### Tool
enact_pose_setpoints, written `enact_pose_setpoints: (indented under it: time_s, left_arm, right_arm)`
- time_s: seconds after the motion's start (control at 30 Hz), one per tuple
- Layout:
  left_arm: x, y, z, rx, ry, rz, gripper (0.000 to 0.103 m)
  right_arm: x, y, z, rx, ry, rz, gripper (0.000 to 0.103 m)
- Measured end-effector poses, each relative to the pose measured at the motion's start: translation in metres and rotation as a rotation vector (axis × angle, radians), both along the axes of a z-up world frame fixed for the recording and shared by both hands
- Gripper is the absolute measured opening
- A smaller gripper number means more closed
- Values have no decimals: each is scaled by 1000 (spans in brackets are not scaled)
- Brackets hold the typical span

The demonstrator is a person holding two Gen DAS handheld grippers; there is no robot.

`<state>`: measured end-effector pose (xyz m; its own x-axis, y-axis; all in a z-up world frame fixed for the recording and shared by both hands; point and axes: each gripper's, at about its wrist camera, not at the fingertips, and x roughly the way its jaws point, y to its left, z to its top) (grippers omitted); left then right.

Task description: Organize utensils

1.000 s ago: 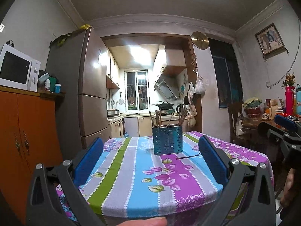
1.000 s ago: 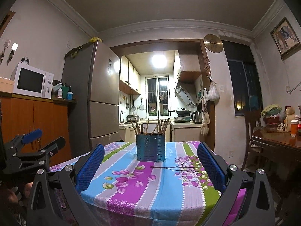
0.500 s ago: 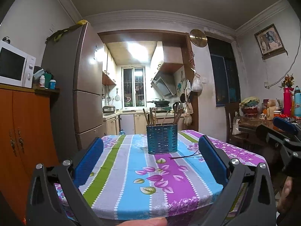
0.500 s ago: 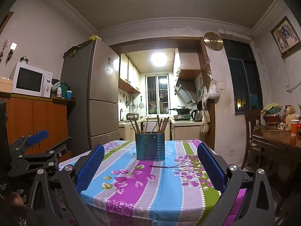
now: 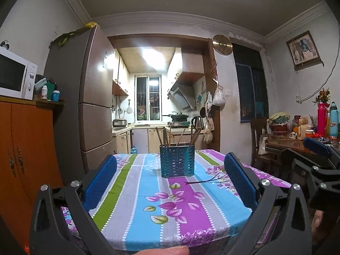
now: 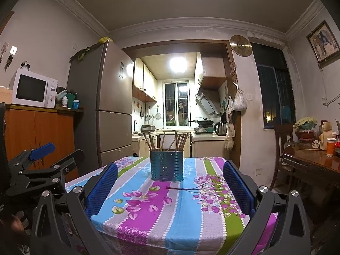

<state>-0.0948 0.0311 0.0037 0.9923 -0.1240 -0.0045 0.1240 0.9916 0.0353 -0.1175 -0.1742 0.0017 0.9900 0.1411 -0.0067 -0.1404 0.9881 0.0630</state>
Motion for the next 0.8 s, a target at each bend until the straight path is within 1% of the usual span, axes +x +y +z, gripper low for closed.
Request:
enact_pose_setpoints:
  time_s: [0.1, 0.4, 0.57, 0.8]
  left_arm:
    - [-1, -2, 5, 2, -9, -8, 98]
    - [-3, -3, 18, 4, -24, -5, 98]
    - [-6, -3, 24, 6, -24, 0, 98]
    - [-13, 1, 33, -9, -53, 6, 98]
  right_arm:
    - [-2, -2, 5, 2, -11, -3, 99]
    - [-4, -7, 17, 7, 4, -5, 99]
    - [-8, -10, 29, 8, -18, -1, 99]
    - [-14, -10, 37, -4, -39, -6, 99]
